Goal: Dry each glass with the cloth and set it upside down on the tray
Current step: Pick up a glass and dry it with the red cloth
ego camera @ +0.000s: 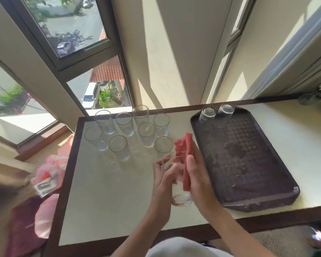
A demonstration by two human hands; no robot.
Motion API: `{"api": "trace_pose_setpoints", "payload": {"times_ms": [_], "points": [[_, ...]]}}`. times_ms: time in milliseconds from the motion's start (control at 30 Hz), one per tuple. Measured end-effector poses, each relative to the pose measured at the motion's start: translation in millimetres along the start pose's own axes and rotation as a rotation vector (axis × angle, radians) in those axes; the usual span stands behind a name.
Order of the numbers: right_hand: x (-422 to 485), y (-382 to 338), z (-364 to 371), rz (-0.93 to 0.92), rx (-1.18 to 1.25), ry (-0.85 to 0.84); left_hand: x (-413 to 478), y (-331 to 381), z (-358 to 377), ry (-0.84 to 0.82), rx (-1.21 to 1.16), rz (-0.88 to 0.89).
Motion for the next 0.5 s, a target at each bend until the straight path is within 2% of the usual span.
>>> {"api": "trace_pose_setpoints", "payload": {"times_ms": [100, 200, 267, 300, 400, 500], "points": [[8.9, -6.7, -16.4, 0.033, 0.063, 0.010, -1.3, 4.9, 20.8, 0.024, -0.016, 0.033], [-11.0, -20.2, -17.0, -0.142, -0.190, 0.081, 4.5, 12.5, 33.8, 0.038, -0.012, 0.023], [-19.3, -17.5, -23.5, -0.217, -0.248, 0.088, 8.6, 13.6, 37.9, 0.052, -0.017, 0.011], [-14.6, -13.4, -29.9, -0.192, -0.201, 0.072, 8.9, 13.8, 40.6, 0.063, -0.011, 0.009], [11.4, -2.8, -47.4, 0.049, 0.139, -0.002, 0.6, 11.2, 55.7, 0.034, -0.007, 0.008], [7.8, -15.1, -53.0, -0.030, 0.030, 0.017, -5.1, 8.6, 69.3, 0.020, -0.033, 0.008]]}}
Point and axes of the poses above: each hand's wrist, its own x-axis towards the middle knuckle, its own z-axis out of the palm, y = z × x, the point moved 5 cm from there along x, towards the middle knuckle, and after that the axes turned 1 degree about y, right-handed, at the moved point
